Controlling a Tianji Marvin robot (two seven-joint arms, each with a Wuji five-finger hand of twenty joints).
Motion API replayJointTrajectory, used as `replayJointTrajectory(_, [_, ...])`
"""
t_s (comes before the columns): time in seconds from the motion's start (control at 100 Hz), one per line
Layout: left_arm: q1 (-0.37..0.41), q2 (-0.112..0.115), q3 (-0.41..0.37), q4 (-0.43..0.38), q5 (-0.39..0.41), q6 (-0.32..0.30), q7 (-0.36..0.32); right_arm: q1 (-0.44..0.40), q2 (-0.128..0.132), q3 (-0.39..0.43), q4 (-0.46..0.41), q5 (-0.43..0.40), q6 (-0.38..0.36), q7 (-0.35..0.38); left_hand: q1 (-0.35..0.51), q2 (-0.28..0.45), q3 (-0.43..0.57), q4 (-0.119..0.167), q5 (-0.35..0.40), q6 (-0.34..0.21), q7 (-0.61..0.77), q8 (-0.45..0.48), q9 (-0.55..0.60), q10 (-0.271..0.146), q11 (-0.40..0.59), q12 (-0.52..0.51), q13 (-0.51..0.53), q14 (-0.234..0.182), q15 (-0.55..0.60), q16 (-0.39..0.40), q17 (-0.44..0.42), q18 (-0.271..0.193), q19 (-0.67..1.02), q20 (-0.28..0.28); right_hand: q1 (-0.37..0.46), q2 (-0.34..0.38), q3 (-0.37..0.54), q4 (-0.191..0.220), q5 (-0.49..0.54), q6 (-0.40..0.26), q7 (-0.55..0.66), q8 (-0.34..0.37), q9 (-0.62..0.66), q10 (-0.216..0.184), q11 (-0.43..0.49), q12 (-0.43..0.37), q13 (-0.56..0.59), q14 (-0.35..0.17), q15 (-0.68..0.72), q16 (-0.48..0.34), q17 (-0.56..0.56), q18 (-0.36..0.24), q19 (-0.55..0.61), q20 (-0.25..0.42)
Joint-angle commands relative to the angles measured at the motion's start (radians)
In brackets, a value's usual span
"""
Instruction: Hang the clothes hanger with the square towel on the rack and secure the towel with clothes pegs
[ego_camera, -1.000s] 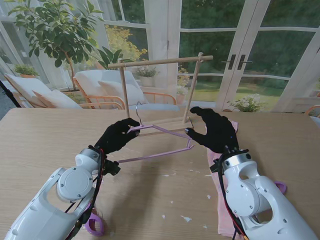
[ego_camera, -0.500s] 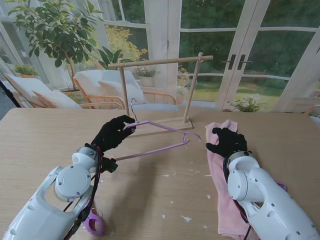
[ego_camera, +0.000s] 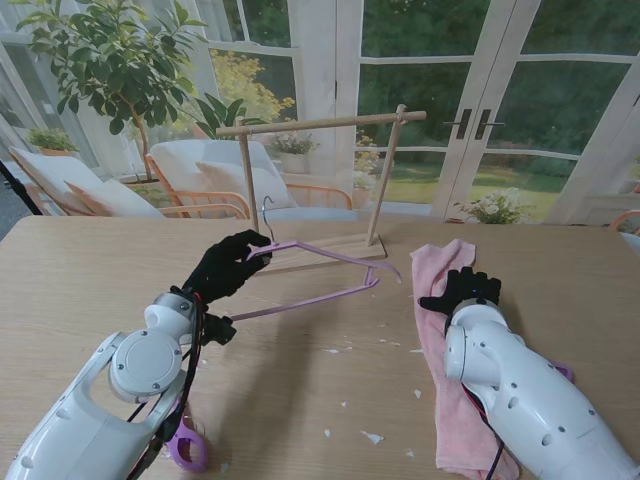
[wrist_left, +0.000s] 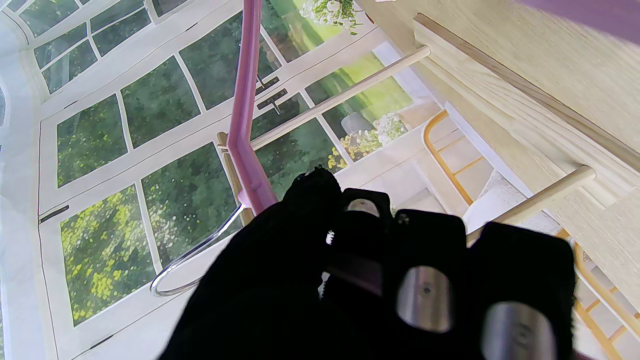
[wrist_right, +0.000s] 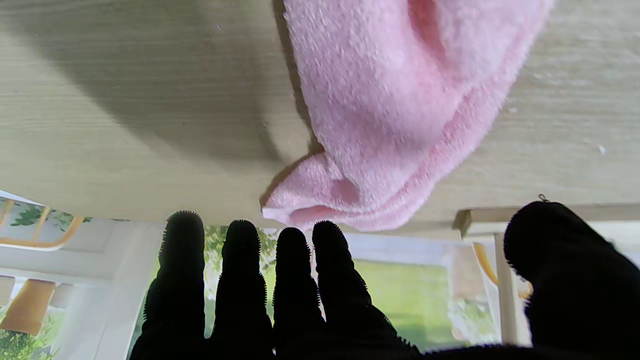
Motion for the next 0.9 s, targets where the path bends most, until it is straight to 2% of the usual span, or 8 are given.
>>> replayJointTrajectory(0.0, [0.0,-0.005,0.002,0.0,-0.003,-0.003,-0.013,0.013,-0.003,-0.013,0.019,0.001,0.012,0.028,0.026,0.059,0.073,0.067,0.11,-0.052,0.295,0.137,0.028,-0.056,0.041,-0.006,0.087,0.006,0.093,-0.008,0.018,-0.094,0.311,0.08,-0.074,0.011,0.031,-0.034,-0.028,0.057,-0.019,-0.012,-0.034,0.034,-0.042,-0.017,-0.054,-0.014,-0.01,-0.005,-0.019,-0.01,-0.027,0.446])
replayJointTrajectory(0.35, [-0.002,-0.004,0.003,0.003,-0.002,-0.004,-0.014,0.121,0.006,-0.177,0.137,0.05,0.082,0.052,0.025,0.057,0.075,0.067,0.112,-0.053,0.295,0.138,0.03,-0.055,0.041,-0.005,0.087,0.006,0.092,-0.008,0.018,-0.098,0.311,0.08,-0.104,-0.049,0.078,-0.048,-0.016,0.092,0.016,0.008,-0.034,0.054,0.024,0.015,-0.042,-0.007,0.04,0.017,0.008,-0.023,-0.002,0.476])
replayJointTrajectory(0.53, [-0.001,-0.004,0.003,0.005,-0.001,-0.003,-0.014,0.177,0.007,-0.274,0.198,0.088,0.114,0.044,0.022,0.055,0.078,0.067,0.116,-0.053,0.294,0.14,0.032,-0.055,0.041,-0.005,0.087,0.002,0.091,-0.01,0.019,-0.1,0.311,0.08,-0.059,-0.095,0.101,-0.043,-0.003,0.085,0.06,0.036,-0.036,0.048,0.091,0.04,-0.015,-0.005,0.076,0.026,0.027,-0.023,0.027,0.481])
replayJointTrajectory(0.58, [-0.001,-0.004,0.003,0.006,-0.001,-0.003,-0.014,0.187,0.008,-0.292,0.208,0.096,0.119,0.044,0.022,0.054,0.079,0.067,0.116,-0.054,0.294,0.14,0.032,-0.055,0.041,-0.005,0.087,0.002,0.091,-0.01,0.019,-0.101,0.311,0.08,-0.004,-0.111,0.099,-0.034,-0.006,0.068,0.099,0.064,-0.04,0.036,0.134,0.055,-0.004,-0.01,0.091,0.03,0.033,-0.025,0.043,0.478])
replayJointTrajectory(0.71, [0.0,-0.005,0.003,0.005,0.0,-0.001,-0.013,0.189,0.002,-0.299,0.229,0.105,0.111,0.013,0.02,0.055,0.081,0.067,0.117,-0.055,0.293,0.141,0.032,-0.055,0.041,-0.005,0.087,0.002,0.092,-0.011,0.019,-0.101,0.311,0.079,0.247,-0.145,0.064,-0.001,0.074,-0.035,0.229,0.134,0.044,-0.025,0.224,0.101,0.082,-0.024,0.133,0.041,0.068,-0.02,0.088,0.468])
replayJointTrajectory(0.77, [0.001,-0.005,0.003,0.005,0.0,0.0,-0.012,0.183,-0.005,-0.288,0.238,0.117,0.098,-0.017,0.02,0.054,0.083,0.067,0.117,-0.055,0.292,0.141,0.033,-0.055,0.041,-0.005,0.087,0.002,0.092,-0.011,0.018,-0.1,0.311,0.079,0.326,-0.162,0.153,0.013,0.166,-0.103,0.288,0.142,0.113,-0.05,0.239,0.121,0.123,-0.022,0.149,0.043,0.079,-0.015,0.108,0.459])
replayJointTrajectory(0.83, [0.001,-0.005,0.003,0.005,0.0,0.0,-0.013,0.173,-0.011,-0.267,0.238,0.131,0.081,-0.036,0.019,0.053,0.083,0.067,0.119,-0.053,0.292,0.142,0.033,-0.055,0.041,-0.005,0.087,0.002,0.092,-0.011,0.018,-0.1,0.311,0.079,0.34,-0.178,0.326,0.002,0.274,-0.167,0.325,0.119,0.168,-0.076,0.234,0.13,0.162,-0.026,0.157,0.043,0.084,-0.014,0.119,0.446])
replayJointTrajectory(0.89, [0.001,-0.005,0.003,0.005,0.001,0.001,-0.013,0.161,-0.02,-0.242,0.239,0.147,0.07,-0.068,0.019,0.051,0.084,0.067,0.119,-0.053,0.292,0.142,0.033,-0.055,0.041,-0.004,0.087,0.002,0.092,-0.012,0.018,-0.1,0.311,0.079,0.429,-0.247,0.404,-0.093,0.316,-0.249,0.53,-0.042,0.217,-0.096,0.242,0.141,0.195,-0.028,0.178,0.052,0.092,-0.013,0.134,0.438])
